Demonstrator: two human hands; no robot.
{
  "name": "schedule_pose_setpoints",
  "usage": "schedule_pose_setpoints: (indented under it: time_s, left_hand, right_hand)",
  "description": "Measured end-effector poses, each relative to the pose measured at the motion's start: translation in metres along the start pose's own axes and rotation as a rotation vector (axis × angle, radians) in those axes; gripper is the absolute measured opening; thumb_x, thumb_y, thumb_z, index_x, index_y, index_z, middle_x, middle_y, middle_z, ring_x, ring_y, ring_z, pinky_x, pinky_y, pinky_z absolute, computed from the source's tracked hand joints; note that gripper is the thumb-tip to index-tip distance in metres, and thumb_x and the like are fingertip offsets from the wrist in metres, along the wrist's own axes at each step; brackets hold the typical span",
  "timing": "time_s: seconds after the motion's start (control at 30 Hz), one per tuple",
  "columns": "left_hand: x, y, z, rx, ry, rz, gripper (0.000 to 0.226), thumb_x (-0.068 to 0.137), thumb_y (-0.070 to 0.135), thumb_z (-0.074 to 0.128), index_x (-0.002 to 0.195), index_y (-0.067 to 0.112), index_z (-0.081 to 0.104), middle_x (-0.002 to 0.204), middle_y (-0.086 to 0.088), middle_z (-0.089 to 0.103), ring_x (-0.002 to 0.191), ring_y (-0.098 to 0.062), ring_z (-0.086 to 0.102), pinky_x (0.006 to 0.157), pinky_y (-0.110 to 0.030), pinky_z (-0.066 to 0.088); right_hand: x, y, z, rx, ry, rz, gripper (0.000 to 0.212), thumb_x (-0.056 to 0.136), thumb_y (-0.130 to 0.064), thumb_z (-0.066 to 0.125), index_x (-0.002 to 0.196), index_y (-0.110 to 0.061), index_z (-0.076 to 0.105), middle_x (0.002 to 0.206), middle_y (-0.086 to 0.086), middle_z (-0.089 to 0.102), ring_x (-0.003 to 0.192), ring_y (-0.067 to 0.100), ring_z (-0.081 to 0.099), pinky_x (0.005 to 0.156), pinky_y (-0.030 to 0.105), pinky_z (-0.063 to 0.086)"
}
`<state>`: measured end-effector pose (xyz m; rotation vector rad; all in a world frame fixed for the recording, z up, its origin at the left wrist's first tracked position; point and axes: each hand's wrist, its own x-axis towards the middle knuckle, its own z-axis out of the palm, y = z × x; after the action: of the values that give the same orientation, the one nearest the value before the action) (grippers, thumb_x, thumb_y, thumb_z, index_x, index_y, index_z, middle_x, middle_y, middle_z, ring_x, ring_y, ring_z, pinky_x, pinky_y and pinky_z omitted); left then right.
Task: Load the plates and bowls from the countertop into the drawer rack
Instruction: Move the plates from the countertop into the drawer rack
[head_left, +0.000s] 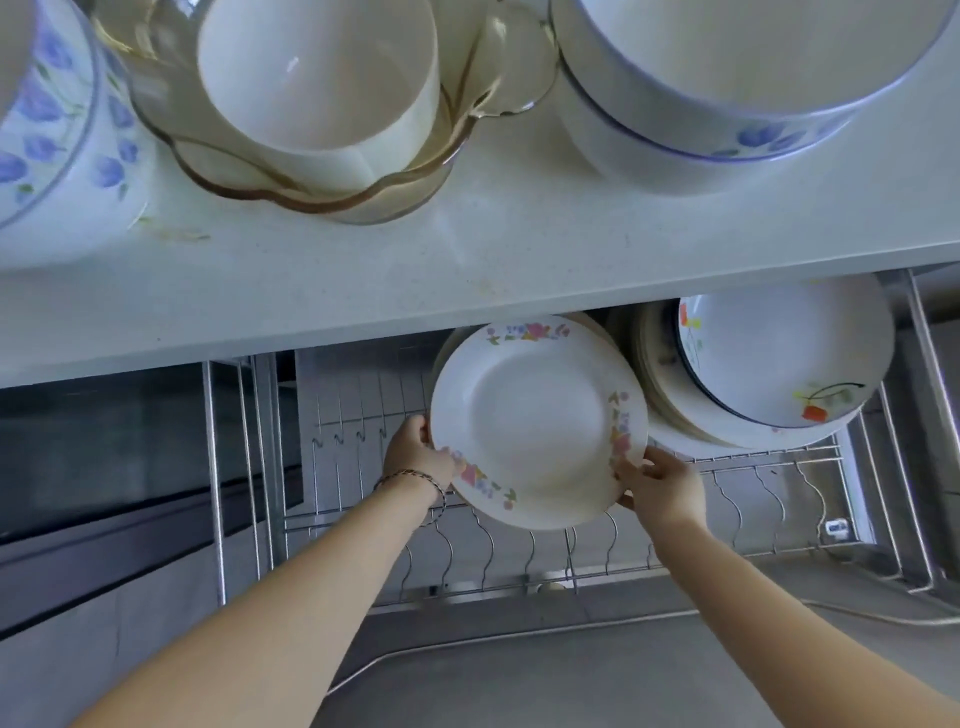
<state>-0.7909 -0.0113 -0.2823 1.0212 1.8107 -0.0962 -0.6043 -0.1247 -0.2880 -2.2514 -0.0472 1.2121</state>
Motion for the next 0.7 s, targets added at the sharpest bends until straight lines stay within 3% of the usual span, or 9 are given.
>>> schedule_pose_setpoints:
  time_s: [0.07, 0.1, 0.17, 0.27, 0.33, 0.4, 0.5, 0.6, 0.7]
  left_hand:
    - [0.004, 0.001, 0.001, 0.083, 0.019, 0.019, 0.043, 0.078, -0.001, 0.064, 0.118, 0.008, 0.053, 0.118, -0.009, 0.061, 0.089, -0.019, 0.053, 0.079, -0.023, 0.045]
    - [0.004, 0.001, 0.002, 0.116, 0.034, 0.025, 0.041, 0.078, -0.001, 0.064, 0.117, 0.008, 0.052, 0.119, -0.010, 0.059, 0.088, -0.020, 0.053, 0.079, -0.023, 0.044]
    - [0.003, 0.001, 0.004, 0.170, 0.051, 0.052, 0.044, 0.080, 0.002, 0.062, 0.122, 0.010, 0.050, 0.125, -0.013, 0.052, 0.092, -0.026, 0.056, 0.081, -0.024, 0.044]
    - [-0.001, -0.001, 0.003, 0.179, 0.072, 0.120, 0.053, 0.085, 0.007, 0.058, 0.135, 0.017, 0.045, 0.127, -0.015, 0.042, 0.089, -0.025, 0.052, 0.081, -0.023, 0.040]
    - [0.005, -0.003, 0.001, 0.068, 0.046, 0.100, 0.061, 0.084, 0.010, 0.061, 0.140, 0.023, 0.041, 0.130, -0.013, 0.042, 0.105, -0.027, 0.054, 0.094, -0.027, 0.044]
    - [0.008, -0.002, -0.003, -0.174, -0.047, 0.015, 0.064, 0.085, 0.006, 0.058, 0.140, 0.031, 0.038, 0.133, -0.009, 0.046, 0.115, -0.028, 0.054, 0.101, -0.039, 0.047]
    - [0.006, 0.004, -0.004, -0.475, -0.214, -0.049, 0.074, 0.085, -0.014, 0.040, 0.142, 0.033, 0.033, 0.121, -0.005, 0.052, 0.096, -0.024, 0.057, 0.092, -0.048, 0.048]
    - [0.005, 0.010, 0.003, -0.505, -0.278, -0.064, 0.091, 0.077, -0.022, 0.034, 0.145, 0.037, 0.019, 0.133, -0.005, 0.044, 0.098, -0.026, 0.053, 0.088, -0.049, 0.049]
    - [0.008, 0.007, 0.007, -0.493, -0.286, -0.082, 0.099, 0.072, -0.022, 0.035, 0.145, 0.043, 0.014, 0.144, -0.004, 0.036, 0.110, -0.032, 0.049, 0.089, -0.053, 0.050]
  right_hand:
    - [0.001, 0.002, 0.007, -0.104, 0.054, -0.027, 0.027, 0.086, -0.023, 0.062, 0.074, 0.000, 0.060, 0.065, 0.022, 0.056, 0.062, 0.033, 0.055, 0.066, 0.039, 0.055]
    - [0.000, 0.002, 0.010, -0.143, 0.070, -0.040, 0.030, 0.088, -0.027, 0.060, 0.067, -0.005, 0.055, 0.058, 0.012, 0.050, 0.058, 0.031, 0.050, 0.056, 0.030, 0.046]
    - [-0.002, 0.004, 0.015, -0.190, 0.106, -0.058, 0.031, 0.090, -0.029, 0.056, 0.068, -0.009, 0.051, 0.055, 0.003, 0.041, 0.053, 0.022, 0.038, 0.047, 0.026, 0.027]
    - [-0.002, 0.009, 0.022, -0.170, 0.125, -0.062, 0.025, 0.091, -0.029, 0.056, 0.078, -0.008, 0.054, 0.062, 0.004, 0.046, 0.055, 0.021, 0.038, 0.047, 0.025, 0.025]
    - [0.000, 0.014, 0.026, -0.125, 0.124, -0.070, 0.023, 0.090, -0.028, 0.057, 0.096, -0.006, 0.061, 0.081, 0.008, 0.056, 0.066, 0.022, 0.045, 0.050, 0.024, 0.029]
    - [0.002, 0.015, 0.027, -0.113, 0.109, -0.067, 0.036, 0.091, -0.030, 0.054, 0.120, -0.010, 0.058, 0.105, 0.012, 0.061, 0.078, 0.021, 0.051, 0.062, 0.024, 0.033]
    - [0.002, 0.011, 0.029, -0.070, 0.057, -0.076, 0.043, 0.095, -0.026, 0.046, 0.137, -0.018, 0.044, 0.115, 0.010, 0.061, 0.086, 0.021, 0.053, 0.072, 0.024, 0.034]
    - [0.001, 0.007, 0.030, -0.068, -0.029, -0.073, 0.055, 0.097, -0.021, 0.038, 0.149, -0.030, 0.021, 0.115, 0.006, 0.056, 0.098, 0.025, 0.054, 0.078, 0.029, 0.038]
    - [0.001, 0.009, 0.029, -0.062, -0.072, -0.073, 0.060, 0.098, -0.019, 0.035, 0.150, -0.034, 0.009, 0.142, 0.006, 0.047, 0.121, 0.029, 0.051, 0.095, 0.035, 0.040]
